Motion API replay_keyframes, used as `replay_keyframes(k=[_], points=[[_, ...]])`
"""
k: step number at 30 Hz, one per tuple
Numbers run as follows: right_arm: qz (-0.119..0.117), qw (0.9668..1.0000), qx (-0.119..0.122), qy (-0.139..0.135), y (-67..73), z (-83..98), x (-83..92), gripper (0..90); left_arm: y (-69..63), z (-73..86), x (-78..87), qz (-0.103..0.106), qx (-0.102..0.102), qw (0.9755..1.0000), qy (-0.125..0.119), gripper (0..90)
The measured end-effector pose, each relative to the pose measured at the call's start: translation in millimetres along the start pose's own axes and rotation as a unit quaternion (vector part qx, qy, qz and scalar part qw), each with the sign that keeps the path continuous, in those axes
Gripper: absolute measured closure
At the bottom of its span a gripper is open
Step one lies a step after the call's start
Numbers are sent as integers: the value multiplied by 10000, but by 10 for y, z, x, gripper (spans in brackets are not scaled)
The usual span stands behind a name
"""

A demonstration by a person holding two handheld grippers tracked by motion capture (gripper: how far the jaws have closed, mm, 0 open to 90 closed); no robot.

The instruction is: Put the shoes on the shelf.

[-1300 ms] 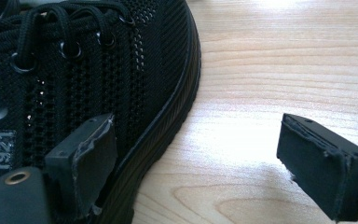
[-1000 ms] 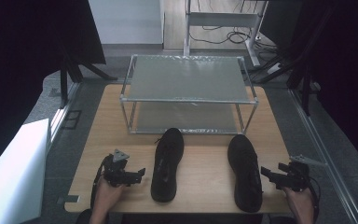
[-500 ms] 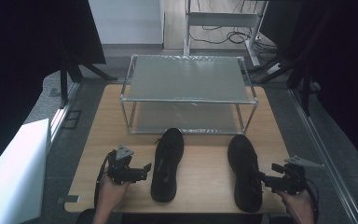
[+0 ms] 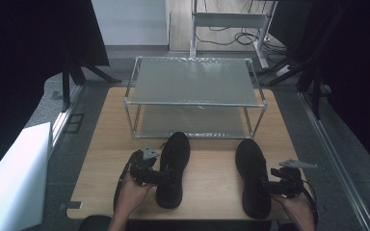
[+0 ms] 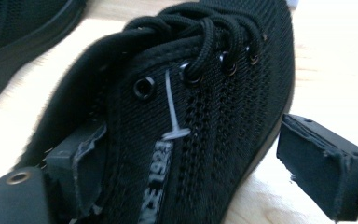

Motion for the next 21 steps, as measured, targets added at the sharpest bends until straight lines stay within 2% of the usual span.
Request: replay_keyframes(k=[3, 4, 6, 7, 9, 10, 13, 14, 16, 17, 18, 19, 20, 21], points=[[222, 9997, 77, 94, -24, 16, -113, 166, -12, 20, -74, 63, 7, 10000, 62, 16], [370, 9992, 80, 149, -41, 30, -177, 184, -37, 33, -111, 65, -61, 9998, 152, 41], [447, 9989, 98, 114, -54, 21, -188, 207, -76, 49, -178, 55, -144, 9995, 282, 52], [620, 9980, 48, 73, -82, -5, -203, 249, -78, 58, -234, 34, -167, 9992, 375, 60], [757, 9971, 88, 48, -98, -13, -213, 286, -70, 60, -262, 12, -164, 9990, 418, 61], [836, 9964, 137, 35, -107, -18, -216, 309, -35, 57, -315, -114, -137, 9986, 493, 74], [925, 9956, 167, -13, -128, -30, -216, 359, -23, 51, -371, -185, -160, 9980, 580, 144], [951, 9953, 172, -50, -138, -38, -219, 374, -39, 34, -396, -168, -227, 9980, 570, 144], [1004, 9947, 184, -117, -163, -56, -220, 429, -61, 2, -400, -147, -346, 9980, 508, 284], [1115, 9933, 236, -192, -191, -72, -205, 516, -21, 0, -391, -397, -482, 9965, 560, 421], [1154, 9928, 257, -213, -199, -76, -199, 547, -21, 0, -391, -397, -482, 9965, 560, 491], [1154, 9928, 257, -213, -199, -76, -199, 547, 20, 7, -382, -492, -538, 9955, 598, 491], [1275, 9909, 349, -270, -225, -86, -175, 623, 103, 21, -376, -478, -468, 9961, 573, 610], [1275, 9909, 349, -270, -225, -86, -175, 623, 103, 21, -376, -478, -468, 9961, 573, 638]])
Point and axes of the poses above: each handheld gripper's, and its own axes: x roughly backward along the jaws, z roughly out of its underside, y roughly to its left, the point moved 10 cm from there along -x, roughly forward along the jaws, and after that the axes turned 13 degrees about -x, right-handed, at the moved point
